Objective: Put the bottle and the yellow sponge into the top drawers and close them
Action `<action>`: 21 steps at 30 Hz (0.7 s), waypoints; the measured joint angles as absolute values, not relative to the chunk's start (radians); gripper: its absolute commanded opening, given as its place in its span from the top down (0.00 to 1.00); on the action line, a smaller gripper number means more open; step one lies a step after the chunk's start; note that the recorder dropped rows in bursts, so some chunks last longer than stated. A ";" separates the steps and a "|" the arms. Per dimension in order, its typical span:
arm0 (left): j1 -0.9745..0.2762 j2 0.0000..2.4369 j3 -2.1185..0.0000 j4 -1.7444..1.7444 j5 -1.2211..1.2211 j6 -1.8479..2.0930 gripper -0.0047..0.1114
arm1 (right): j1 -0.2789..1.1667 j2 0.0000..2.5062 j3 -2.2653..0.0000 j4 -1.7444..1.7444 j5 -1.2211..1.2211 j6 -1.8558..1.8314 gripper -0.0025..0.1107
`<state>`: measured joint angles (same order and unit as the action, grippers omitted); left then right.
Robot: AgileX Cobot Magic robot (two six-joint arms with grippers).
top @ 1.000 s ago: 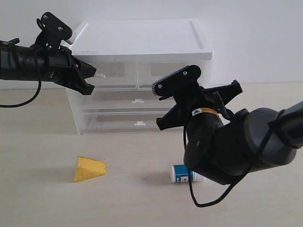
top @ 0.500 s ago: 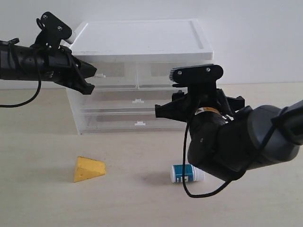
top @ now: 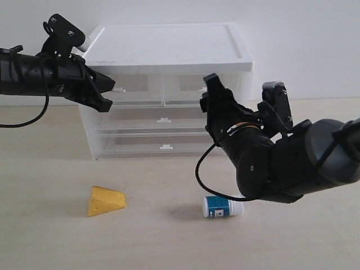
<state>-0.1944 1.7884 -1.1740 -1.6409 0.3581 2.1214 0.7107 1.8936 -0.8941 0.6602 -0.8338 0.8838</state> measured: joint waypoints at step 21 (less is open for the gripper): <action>-0.192 1.788 -1.174 -1.643 0.371 2.114 0.93 | 0.601 2.092 -0.916 0.266 -1.201 1.499 0.54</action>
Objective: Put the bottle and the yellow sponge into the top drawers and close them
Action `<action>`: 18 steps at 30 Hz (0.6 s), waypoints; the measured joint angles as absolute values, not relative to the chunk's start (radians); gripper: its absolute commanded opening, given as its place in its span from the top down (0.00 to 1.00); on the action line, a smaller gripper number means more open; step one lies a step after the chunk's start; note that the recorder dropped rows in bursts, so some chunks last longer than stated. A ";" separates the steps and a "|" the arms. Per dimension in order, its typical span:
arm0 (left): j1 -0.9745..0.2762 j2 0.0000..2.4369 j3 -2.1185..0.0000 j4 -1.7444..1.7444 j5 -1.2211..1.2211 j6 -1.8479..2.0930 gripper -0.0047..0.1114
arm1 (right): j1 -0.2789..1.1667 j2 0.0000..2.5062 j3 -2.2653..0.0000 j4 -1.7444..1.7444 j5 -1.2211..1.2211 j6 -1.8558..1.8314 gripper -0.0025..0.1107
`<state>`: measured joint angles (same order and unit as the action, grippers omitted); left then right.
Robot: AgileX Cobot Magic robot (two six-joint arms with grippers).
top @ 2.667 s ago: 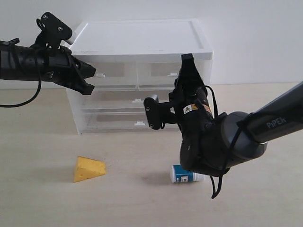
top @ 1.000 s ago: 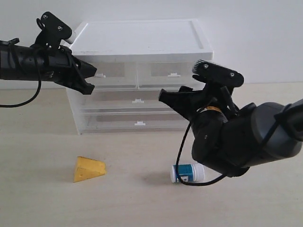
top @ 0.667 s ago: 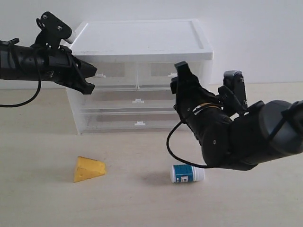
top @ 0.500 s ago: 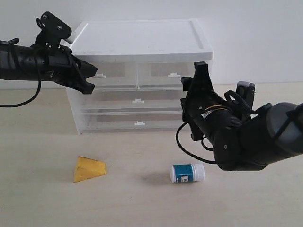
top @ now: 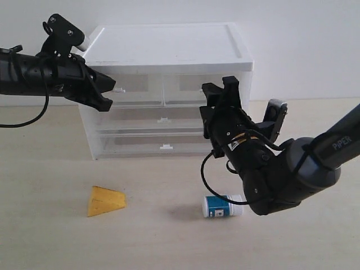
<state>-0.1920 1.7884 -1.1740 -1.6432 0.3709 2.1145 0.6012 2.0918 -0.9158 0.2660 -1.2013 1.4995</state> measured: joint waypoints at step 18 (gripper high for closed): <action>-0.192 1.789 -1.174 -1.643 0.371 2.114 0.93 | 0.594 2.093 -0.918 0.323 -1.215 1.460 0.60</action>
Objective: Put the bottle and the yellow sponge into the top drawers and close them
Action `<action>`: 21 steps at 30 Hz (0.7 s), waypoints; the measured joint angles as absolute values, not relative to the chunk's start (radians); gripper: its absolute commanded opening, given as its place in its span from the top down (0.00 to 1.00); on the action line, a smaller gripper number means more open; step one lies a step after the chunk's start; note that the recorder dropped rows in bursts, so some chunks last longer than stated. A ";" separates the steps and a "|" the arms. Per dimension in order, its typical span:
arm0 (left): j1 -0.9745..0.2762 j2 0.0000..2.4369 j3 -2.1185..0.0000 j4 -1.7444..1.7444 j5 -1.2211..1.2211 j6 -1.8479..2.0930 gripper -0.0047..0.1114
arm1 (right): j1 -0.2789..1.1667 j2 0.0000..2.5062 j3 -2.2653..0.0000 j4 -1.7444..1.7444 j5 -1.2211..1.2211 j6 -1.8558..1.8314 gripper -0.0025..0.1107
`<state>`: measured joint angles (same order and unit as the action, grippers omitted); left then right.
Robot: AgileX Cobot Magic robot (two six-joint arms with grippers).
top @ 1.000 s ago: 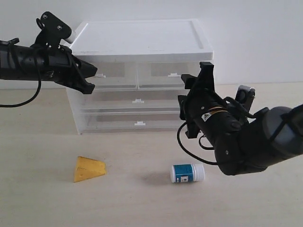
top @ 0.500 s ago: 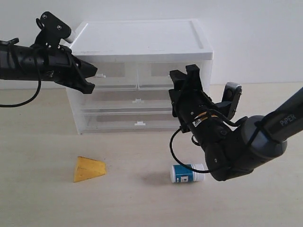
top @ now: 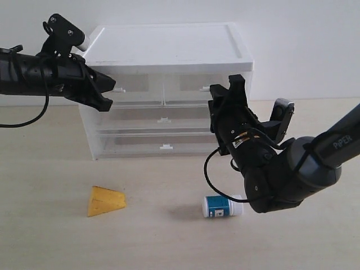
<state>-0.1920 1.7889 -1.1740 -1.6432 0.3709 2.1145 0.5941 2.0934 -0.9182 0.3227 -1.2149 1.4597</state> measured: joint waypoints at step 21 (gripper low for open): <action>-0.192 1.791 -1.176 -1.643 0.374 2.114 0.93 | 0.597 2.095 -0.971 0.319 -1.194 1.393 0.88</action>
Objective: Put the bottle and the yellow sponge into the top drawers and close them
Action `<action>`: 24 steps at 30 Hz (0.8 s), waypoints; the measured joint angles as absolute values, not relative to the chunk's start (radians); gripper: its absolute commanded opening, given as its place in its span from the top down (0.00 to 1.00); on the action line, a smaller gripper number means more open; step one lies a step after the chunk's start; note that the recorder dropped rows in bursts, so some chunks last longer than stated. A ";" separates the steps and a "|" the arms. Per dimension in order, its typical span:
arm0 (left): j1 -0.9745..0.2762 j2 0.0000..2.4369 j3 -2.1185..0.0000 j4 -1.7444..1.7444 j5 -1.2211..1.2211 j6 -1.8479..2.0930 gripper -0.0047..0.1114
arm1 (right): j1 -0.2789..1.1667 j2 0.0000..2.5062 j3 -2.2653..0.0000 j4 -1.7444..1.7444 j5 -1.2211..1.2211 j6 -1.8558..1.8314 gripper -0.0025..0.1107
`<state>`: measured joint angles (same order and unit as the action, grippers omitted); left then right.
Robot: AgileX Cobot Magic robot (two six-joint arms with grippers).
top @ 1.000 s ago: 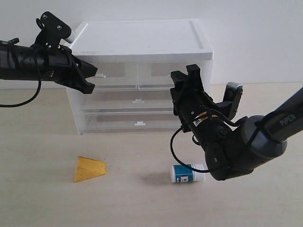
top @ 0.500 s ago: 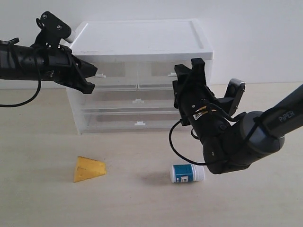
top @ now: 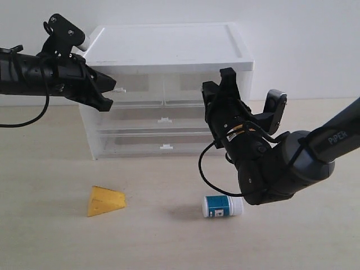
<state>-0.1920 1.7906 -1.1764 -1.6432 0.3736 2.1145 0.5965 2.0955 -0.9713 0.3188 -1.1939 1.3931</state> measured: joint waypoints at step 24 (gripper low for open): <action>-0.192 1.793 -1.179 -1.643 0.376 2.114 0.93 | 0.598 2.099 -0.972 0.330 -1.190 1.368 0.98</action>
<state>-0.1920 1.7928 -1.1787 -1.6432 0.3761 2.1145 0.5982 2.0990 -0.9722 0.3302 -1.1895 1.3683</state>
